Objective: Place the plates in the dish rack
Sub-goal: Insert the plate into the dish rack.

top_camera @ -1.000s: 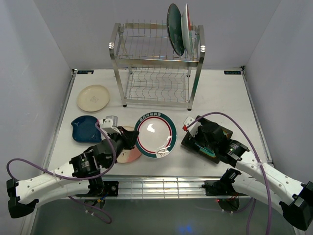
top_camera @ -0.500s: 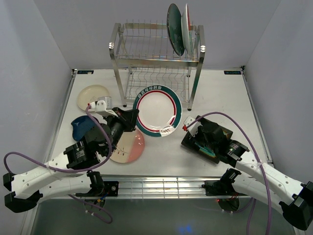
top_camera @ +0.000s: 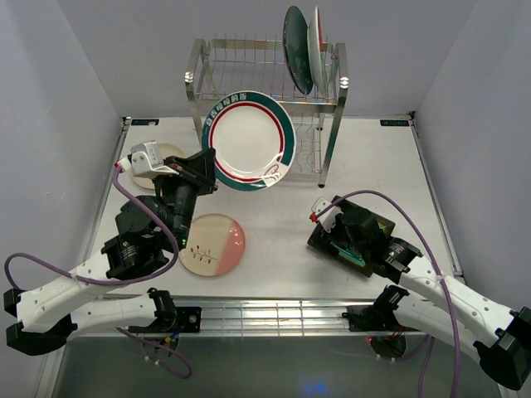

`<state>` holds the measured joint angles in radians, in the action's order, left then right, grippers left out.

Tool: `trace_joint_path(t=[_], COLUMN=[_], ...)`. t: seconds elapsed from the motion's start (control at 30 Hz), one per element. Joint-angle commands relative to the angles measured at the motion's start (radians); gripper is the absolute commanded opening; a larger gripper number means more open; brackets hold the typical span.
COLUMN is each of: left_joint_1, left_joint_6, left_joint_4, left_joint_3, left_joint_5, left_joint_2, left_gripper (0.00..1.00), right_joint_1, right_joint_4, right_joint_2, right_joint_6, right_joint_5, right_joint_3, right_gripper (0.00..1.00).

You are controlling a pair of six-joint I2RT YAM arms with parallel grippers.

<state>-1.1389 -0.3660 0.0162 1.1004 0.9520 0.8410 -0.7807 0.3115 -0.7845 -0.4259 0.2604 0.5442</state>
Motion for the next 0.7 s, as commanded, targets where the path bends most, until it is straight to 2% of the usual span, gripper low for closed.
trace_joint_path(t=[0.0, 0.17, 0.37, 0.67], left_joint_1=[-0.001, -0.001, 0.001, 0.025], left_joint_6=[0.096, 0.217, 0.301, 0.452], left_joint_4=[0.165, 0.243, 0.263, 0.375], left_joint_3=[0.062, 0.154, 0.277, 0.368], left_joint_5=[0.048, 0.057, 0.068, 0.087], left_joint_2=[0.029, 0.098, 0.197, 0.274], left_gripper=[0.00, 0.00, 0.00, 0.00], right_joint_1=[-0.005, -0.006, -0.006, -0.009], right_joint_4=[-0.037, -0.035, -0.035, -0.037], right_joint_2=[0.002, 0.005, 0.005, 0.004], right_joint_6=[0.007, 0.007, 0.007, 0.007], right_joint_5=[0.014, 0.013, 0.013, 0.011], right_joint_3=[-0.001, -0.001, -0.001, -0.001], right_gripper=[0.90, 0.90, 0.90, 0.90])
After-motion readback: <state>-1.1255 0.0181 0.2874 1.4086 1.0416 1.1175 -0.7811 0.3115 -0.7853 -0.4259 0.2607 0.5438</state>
